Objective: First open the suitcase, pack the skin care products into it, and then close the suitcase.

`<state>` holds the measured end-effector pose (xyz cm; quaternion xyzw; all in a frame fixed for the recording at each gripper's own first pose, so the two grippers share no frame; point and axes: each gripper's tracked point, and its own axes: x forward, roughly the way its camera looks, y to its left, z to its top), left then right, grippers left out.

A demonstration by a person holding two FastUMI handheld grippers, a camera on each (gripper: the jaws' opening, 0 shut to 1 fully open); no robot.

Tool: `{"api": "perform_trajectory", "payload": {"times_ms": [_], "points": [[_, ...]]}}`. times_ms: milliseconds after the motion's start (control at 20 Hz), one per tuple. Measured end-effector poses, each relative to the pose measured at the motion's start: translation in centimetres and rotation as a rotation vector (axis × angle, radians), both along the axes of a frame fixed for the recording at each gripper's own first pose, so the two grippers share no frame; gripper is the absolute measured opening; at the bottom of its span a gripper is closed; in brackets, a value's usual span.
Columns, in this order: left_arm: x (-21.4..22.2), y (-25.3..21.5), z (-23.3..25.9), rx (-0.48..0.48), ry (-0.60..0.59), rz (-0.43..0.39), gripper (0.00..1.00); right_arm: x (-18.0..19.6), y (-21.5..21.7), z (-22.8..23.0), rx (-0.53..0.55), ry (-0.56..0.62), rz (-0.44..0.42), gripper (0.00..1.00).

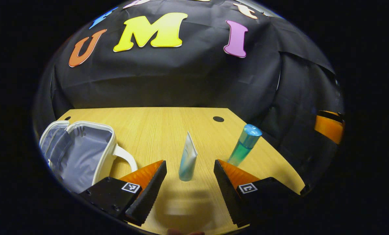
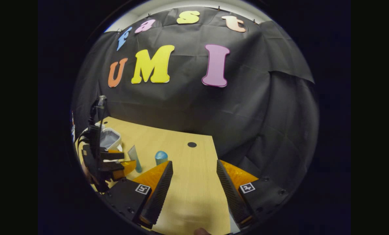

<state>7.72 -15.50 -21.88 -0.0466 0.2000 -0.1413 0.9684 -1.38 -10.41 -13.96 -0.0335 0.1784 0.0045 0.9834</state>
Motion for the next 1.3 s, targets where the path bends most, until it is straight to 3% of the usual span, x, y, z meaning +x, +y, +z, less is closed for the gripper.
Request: {"api": "perform_trajectory", "payload": {"times_ms": [250, 500, 550, 800, 850, 900, 950, 1000, 1050, 1100, 1150, 1300], "points": [[2.0, 0.0, -3.3, 0.006, 0.062, 0.013, 0.93, 0.5, 0.9, -2.9, 0.007, 0.049, 0.029, 0.80], [2.9, -0.3, -4.9, 0.003, 0.092, 0.006, 0.81, 1.1, 2.6, -5.0, 0.027, 0.096, 0.074, 0.81], [3.0, -0.3, -5.0, 0.003, 0.094, 0.003, 0.83, 1.3, 2.8, -5.2, 0.030, 0.101, 0.080, 0.81], [3.5, -0.6, -5.3, 0.007, 0.093, -0.015, 0.45, 2.3, 3.7, -6.9, 0.033, 0.127, 0.108, 0.81], [3.6, -0.6, -5.2, 0.010, 0.091, -0.022, 0.44, 2.6, 4.0, -7.2, 0.037, 0.133, 0.114, 0.81], [3.5, -0.5, -5.1, 0.015, 0.092, -0.025, 0.42, 2.9, 4.3, -7.6, 0.042, 0.139, 0.120, 0.80], [3.3, -0.3, -4.5, 0.013, 0.086, -0.033, 0.48, 3.3, 4.7, -8.0, 0.050, 0.145, 0.127, 0.81], [3.0, -0.3, -3.7, 0.003, 0.078, -0.042, 0.39, 3.7, 5.2, -8.6, 0.060, 0.154, 0.135, 0.81], [2.7, -0.1, -2.6, -0.010, 0.067, -0.046, 0.38, 4.2, 5.8, -9.0, 0.074, 0.162, 0.140, 0.81], [2.4, 0.1, -1.4, -0.026, 0.056, -0.048, 0.46, 4.7, 6.4, -9.5, 0.094, 0.171, 0.144, 0.80], [1.9, 0.4, -0.1, -0.040, 0.045, -0.049, 0.37, 5.2, 6.9, -10.0, 0.112, 0.180, 0.145, 0.81], [0.1, 1.6, 3.0, -0.088, 0.031, -0.031, 0.37, 6.6, 9.1, -11.9, 0.145, 0.224, 0.172, 0.81]]}}
